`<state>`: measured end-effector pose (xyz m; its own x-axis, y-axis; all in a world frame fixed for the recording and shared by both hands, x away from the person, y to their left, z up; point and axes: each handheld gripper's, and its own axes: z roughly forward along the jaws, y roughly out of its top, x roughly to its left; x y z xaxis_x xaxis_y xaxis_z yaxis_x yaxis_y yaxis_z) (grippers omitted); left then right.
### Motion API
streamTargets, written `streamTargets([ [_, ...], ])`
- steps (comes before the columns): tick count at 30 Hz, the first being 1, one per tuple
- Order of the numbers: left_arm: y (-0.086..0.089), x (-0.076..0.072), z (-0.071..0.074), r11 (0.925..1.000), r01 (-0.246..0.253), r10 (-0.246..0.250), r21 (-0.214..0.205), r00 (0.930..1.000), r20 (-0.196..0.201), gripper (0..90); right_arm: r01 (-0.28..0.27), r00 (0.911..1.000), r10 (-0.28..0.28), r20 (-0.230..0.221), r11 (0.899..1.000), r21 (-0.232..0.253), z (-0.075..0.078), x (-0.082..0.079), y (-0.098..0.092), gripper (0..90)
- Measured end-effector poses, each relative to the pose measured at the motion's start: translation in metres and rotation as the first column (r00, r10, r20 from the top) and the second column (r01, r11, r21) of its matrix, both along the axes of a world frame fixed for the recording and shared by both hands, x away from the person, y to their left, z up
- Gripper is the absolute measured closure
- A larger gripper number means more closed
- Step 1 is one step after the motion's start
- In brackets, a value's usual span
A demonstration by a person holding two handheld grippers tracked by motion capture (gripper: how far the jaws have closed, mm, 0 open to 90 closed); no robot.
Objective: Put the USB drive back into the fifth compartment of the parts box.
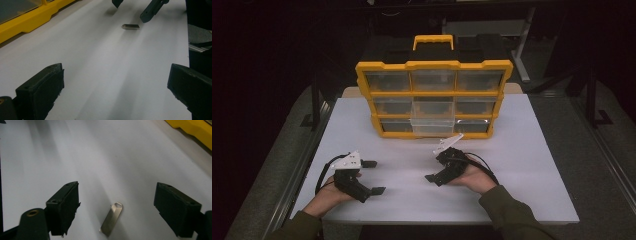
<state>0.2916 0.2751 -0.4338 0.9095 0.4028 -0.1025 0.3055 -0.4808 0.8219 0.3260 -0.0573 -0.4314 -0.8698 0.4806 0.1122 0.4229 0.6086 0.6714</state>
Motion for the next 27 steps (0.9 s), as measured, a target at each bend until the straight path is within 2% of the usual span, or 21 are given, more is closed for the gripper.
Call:
streamTargets([
  [9,0.0002,-0.0006,-0.0004,1.0,0.001,-0.001,0.002,1.0,0.002,0.0,-0.003,1.0,0.003,-0.001,1.0,-0.017,-0.004,-0.002,-0.0013,29.2],
  [13,-0.0004,-0.0009,-0.0004,1.0,0.002,-0.002,0.002,1.0,0.0,0.0,-0.004,1.0,0.004,0.002,1.0,-0.021,-0.0043,-0.0023,-0.0014,30.4],
  [14,-0.0008,-0.0013,-0.0007,1.0,0.002,-0.002,0.006,1.0,0.0,0.0,0.0,1.0,0.0,0.002,1.0,-0.022,-0.0052,-0.0032,-0.0032,34.3],
  [27,-0.0008,-0.0016,-0.0011,1.0,-0.001,0.001,0.001,1.0,0.003,0.0,-0.021,0.9998,0.021,-0.005,0.998,-0.051,-0.0092,-0.0063,-0.0024,42.2],
])
